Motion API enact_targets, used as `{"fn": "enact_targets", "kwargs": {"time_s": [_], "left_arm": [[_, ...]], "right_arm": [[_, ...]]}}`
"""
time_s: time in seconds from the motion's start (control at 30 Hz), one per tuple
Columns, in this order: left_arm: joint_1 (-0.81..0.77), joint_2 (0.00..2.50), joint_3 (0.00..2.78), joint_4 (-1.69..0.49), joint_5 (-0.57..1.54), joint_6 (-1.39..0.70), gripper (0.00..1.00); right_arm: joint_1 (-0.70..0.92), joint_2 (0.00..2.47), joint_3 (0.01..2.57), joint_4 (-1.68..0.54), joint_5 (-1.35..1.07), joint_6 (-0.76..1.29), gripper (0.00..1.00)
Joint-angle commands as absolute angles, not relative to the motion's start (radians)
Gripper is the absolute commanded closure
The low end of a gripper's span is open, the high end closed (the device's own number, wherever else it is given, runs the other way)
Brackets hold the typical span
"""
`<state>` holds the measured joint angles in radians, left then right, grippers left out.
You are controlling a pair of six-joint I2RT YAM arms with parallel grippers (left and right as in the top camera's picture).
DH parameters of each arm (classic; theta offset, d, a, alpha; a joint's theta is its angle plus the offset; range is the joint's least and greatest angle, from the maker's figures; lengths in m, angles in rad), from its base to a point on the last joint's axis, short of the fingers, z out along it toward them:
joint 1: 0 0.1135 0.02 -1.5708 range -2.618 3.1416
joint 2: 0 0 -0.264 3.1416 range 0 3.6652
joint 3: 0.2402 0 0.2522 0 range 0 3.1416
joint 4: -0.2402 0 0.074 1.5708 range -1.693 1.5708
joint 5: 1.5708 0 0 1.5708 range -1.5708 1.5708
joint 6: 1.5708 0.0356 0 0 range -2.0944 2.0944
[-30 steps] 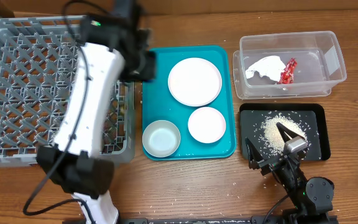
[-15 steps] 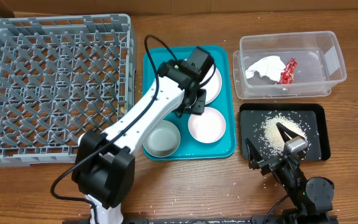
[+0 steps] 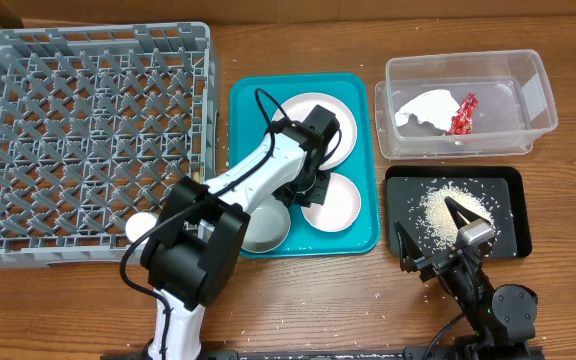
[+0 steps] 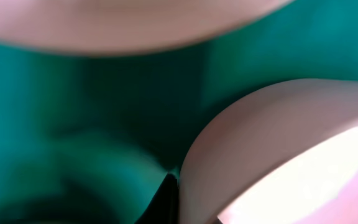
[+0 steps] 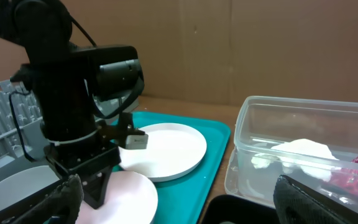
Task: Sort waste into correct bins and load items into the dishwasher
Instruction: 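Reach the left gripper to the white plate on the teal tray, then lift the small white plate and carry it into the dish rack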
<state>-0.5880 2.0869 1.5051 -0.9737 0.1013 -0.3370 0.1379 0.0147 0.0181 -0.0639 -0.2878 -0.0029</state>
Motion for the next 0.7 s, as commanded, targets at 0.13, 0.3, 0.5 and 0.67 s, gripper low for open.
{"fn": "enact_targets", "kwargs": {"time_s": [0.13,0.3,0.5,0.67], "left_arm": [[-0.541,1.902,1.731,-1.184,-0.05,-0.344,0.96],[-0.483,1.789,1.79,-1.339,-0.591,-0.376,0.96],[-0.359,1.77,1.789,-1.422,-1.001,-0.435,0.96],[-0.245,1.814,1.789,-1.393,-1.013,-0.435,0.96]], "right_arm": [[0.136,0.005,0.008,-0.057,-0.281,0.001,0.0],[0.136,0.005,0.008,-0.057,-0.281,0.001,0.0],[0.136,0.005,0.008,-0.057,-0.281,0.001,0.0],[0.136,0.005,0.008,-0.057,-0.281,0.001,0.0]]}}
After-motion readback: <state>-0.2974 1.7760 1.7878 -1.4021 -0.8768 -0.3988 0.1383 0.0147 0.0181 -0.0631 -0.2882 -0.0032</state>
